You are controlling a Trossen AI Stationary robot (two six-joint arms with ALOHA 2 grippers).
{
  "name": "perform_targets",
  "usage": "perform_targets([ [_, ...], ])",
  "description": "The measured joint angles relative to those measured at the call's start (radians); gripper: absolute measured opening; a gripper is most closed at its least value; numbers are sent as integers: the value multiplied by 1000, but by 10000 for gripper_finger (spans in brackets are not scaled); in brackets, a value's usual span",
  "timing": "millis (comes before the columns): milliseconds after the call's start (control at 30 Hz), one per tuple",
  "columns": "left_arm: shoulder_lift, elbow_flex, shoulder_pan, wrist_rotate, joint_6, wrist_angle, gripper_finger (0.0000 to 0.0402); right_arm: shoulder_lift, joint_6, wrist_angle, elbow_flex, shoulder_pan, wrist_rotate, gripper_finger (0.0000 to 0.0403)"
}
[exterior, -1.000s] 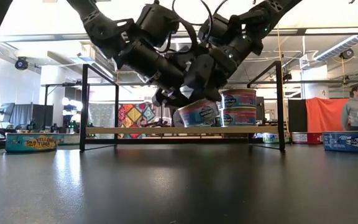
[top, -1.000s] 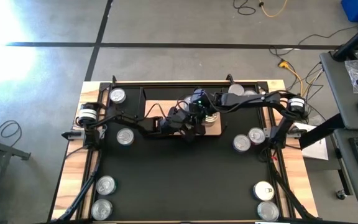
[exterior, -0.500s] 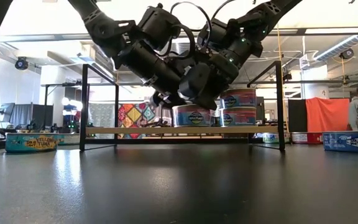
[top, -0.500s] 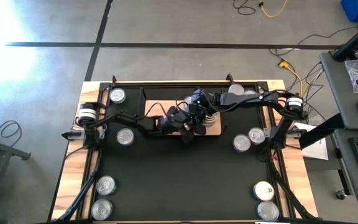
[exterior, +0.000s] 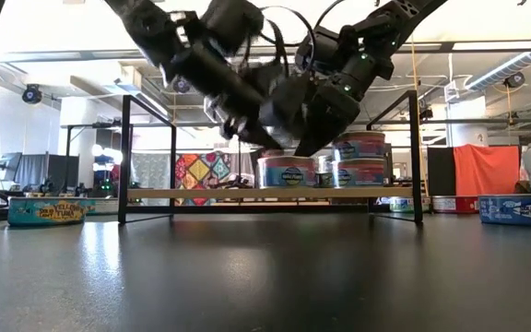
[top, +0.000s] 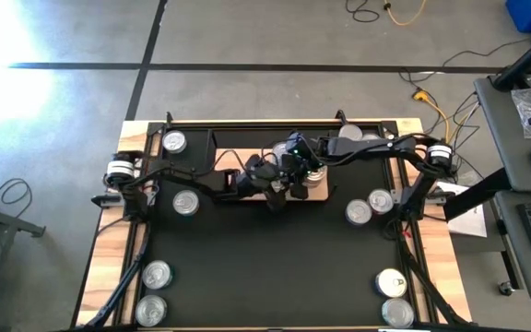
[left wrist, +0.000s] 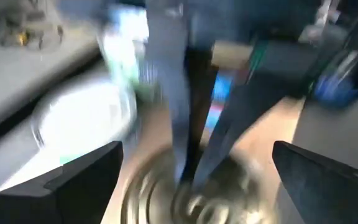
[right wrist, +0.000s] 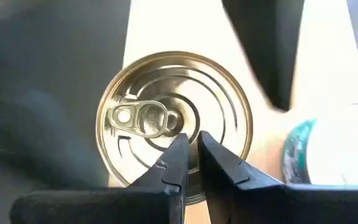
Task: Stack canned seafood by type on shelf
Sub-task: Put the middle left blue and orange tuna can on the shelf
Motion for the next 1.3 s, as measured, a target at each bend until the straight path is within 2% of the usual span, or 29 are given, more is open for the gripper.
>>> perform_targets([
  [300,-79,1,0,-5,67,-34,398,-4,-12,-23,4,-1,24,33],
  [667,-130,-3,-24,-6,48,-217,398,-43,-1,-37,8,0,29,33],
  [933,-124,-4,-30,-31,15,-285,398,-140,117,-91,125,0,32,34],
  [1033,-115,-4,-30,-37,-7,-292,398,-172,110,-208,192,0,39,34],
  [1167,-86,-4,-33,-34,-48,-294,398,-184,56,-469,277,0,149,34],
  [1300,-46,-4,-45,-36,-75,-287,398,-186,33,-668,292,0,182,34],
])
